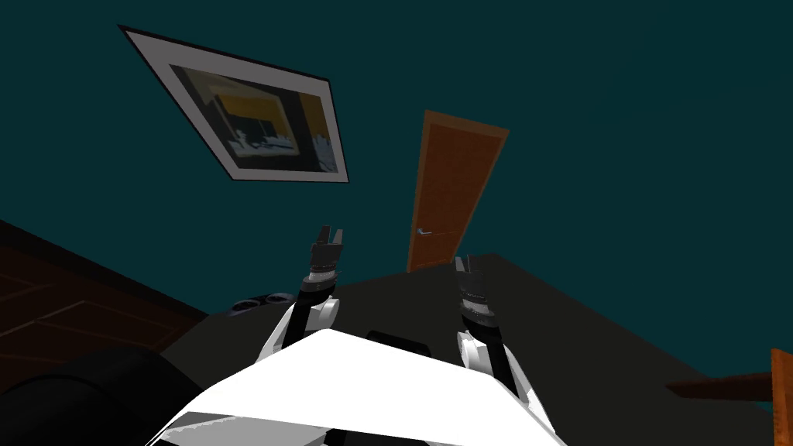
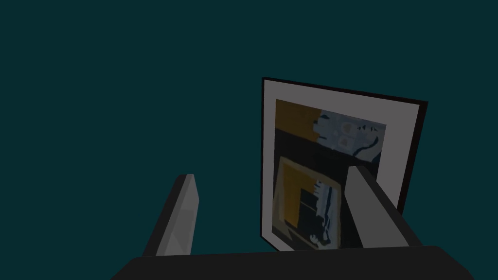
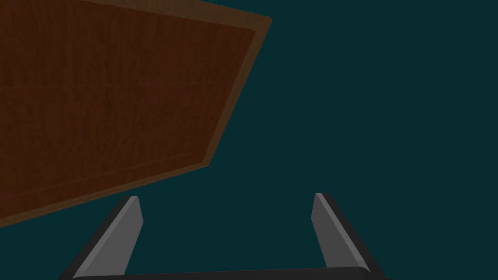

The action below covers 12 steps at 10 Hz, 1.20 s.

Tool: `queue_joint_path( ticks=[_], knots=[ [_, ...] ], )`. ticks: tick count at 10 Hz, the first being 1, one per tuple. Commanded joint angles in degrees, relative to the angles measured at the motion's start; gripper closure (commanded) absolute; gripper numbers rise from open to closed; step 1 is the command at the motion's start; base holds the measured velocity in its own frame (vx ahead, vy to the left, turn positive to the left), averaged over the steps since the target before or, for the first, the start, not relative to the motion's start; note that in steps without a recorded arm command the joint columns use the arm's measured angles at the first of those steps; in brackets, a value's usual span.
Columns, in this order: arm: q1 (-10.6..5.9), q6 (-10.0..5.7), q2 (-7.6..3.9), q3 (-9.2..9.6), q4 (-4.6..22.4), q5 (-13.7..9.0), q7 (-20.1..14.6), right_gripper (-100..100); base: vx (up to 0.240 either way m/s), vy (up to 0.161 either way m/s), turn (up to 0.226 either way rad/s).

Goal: Pull the door open

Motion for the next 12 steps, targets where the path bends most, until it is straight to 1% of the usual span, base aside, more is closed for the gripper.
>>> queue_joint_path(
  ticks=[1, 4, 12],
  knots=[
    [-0.4, -0.63, -0.85, 0.08, 2.4, -0.6, -0.6, -100, 0.109, -0.025, 0.098],
    [-1.66, -1.51, -2.11, 0.44, 7.0, -1.6, -1.5, -100, 0.102, -0.024, 0.092],
    [-5.2, -3.99, -5.47, 1.44, 20.4, -4.2, -4.0, -100, 0.094, -0.03, 0.102]
  ],
)
